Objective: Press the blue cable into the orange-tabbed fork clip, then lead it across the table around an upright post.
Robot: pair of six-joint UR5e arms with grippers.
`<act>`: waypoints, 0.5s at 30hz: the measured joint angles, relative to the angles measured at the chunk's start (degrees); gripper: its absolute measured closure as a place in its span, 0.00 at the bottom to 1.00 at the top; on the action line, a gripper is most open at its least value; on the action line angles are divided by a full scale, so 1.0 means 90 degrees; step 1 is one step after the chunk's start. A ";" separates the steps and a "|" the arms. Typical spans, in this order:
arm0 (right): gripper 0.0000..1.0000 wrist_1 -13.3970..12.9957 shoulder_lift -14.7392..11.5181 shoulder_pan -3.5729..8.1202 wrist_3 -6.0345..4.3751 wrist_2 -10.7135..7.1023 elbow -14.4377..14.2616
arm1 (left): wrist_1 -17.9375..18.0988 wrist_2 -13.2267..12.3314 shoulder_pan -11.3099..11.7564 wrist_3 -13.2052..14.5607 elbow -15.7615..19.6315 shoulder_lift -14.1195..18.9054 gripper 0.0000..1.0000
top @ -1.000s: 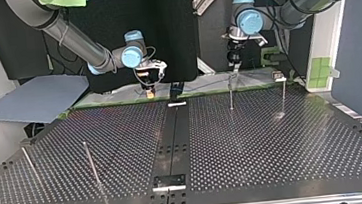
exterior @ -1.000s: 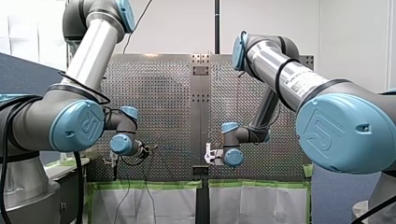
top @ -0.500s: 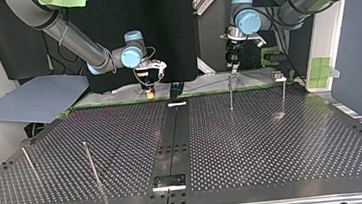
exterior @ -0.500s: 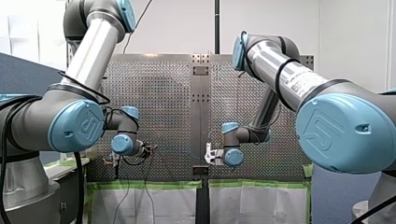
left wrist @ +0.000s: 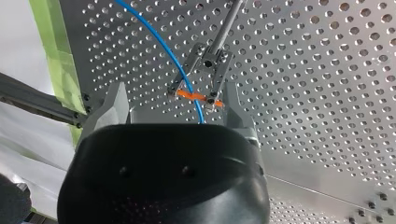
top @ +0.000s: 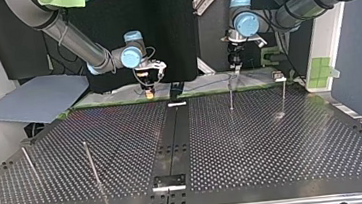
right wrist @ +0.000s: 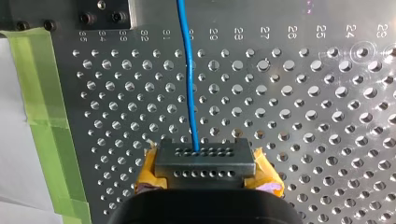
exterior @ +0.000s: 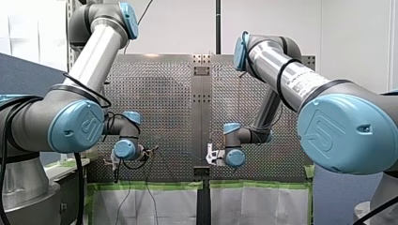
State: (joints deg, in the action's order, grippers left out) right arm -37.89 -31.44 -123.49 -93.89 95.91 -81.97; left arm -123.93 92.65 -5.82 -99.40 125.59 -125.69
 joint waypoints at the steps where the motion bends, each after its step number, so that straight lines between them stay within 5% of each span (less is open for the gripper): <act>1: 1.00 0.0000 0.0000 -0.0001 0.0000 -0.0001 0.0000 | -0.0006 0.0001 0.0000 0.0000 0.0000 0.0000 0.00; 15: 1.00 0.0027 0.0001 -0.0011 0.0000 -0.0021 0.0000 | -0.0071 -0.0012 0.0000 0.0069 0.0000 0.0001 0.00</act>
State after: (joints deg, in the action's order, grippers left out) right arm -37.65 -31.43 -123.59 -93.88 95.72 -81.97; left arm -124.57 92.54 -5.82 -98.78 125.58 -125.69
